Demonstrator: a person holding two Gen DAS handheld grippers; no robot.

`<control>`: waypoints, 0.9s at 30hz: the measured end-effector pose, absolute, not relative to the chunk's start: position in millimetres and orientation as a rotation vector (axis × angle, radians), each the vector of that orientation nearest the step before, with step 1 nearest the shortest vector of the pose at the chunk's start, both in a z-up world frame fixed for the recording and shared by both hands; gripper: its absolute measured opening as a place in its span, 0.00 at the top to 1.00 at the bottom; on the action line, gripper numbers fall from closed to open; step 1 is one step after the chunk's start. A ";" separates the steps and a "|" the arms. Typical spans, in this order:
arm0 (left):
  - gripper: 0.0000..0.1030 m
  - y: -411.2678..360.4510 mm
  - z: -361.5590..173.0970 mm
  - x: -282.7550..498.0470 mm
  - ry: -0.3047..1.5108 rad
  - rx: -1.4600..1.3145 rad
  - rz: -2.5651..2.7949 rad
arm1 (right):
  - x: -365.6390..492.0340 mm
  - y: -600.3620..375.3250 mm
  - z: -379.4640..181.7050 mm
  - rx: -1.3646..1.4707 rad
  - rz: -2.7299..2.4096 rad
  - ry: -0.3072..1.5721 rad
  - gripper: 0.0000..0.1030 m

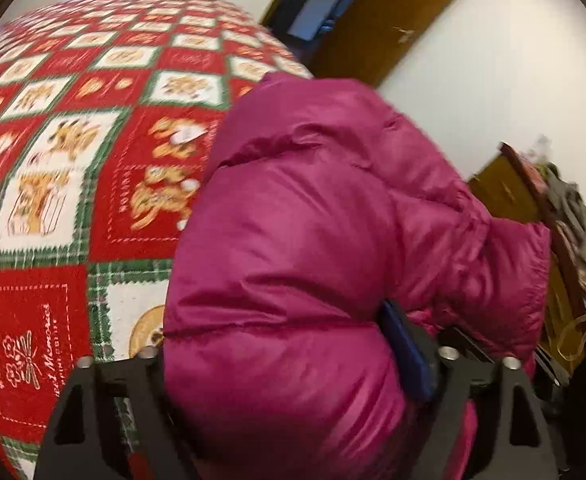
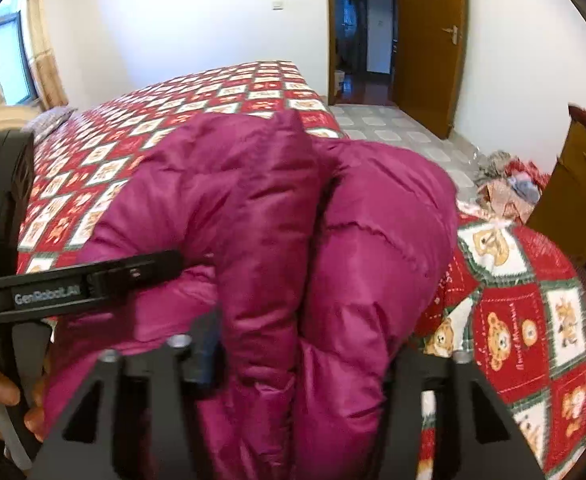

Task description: Fold large clothes

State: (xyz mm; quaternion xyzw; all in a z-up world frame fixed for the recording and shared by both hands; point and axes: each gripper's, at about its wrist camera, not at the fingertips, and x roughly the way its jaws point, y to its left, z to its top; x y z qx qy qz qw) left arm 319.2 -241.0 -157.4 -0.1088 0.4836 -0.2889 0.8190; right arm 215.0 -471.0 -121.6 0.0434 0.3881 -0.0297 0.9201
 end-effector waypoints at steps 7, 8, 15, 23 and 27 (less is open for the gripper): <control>0.03 -245.4 -153.0 306.1 0.990 -0.121 -0.616 | 181.9 -492.3 -108.0 0.204 -0.116 0.767 0.28; 0.03 -242.1 -152.3 306.3 0.999 -0.129 -0.617 | 171.3 -494.6 -101.3 0.202 -0.145 0.743 0.28; 0.03 -251.3 -146.0 301.7 0.944 -0.020 -0.572 | 135.4 -477.4 -33.8 0.173 -0.278 0.601 0.53; 0.03 -254.7 -136.1 289.6 0.852 0.121 -0.507 | 195.6 -461.7 -60.2 0.228 -0.311 0.720 0.65; 0.03 -255.8 -136.3 289.9 0.839 0.129 -0.505 | 194.9 -480.7 -93.4 0.254 -0.387 0.776 0.65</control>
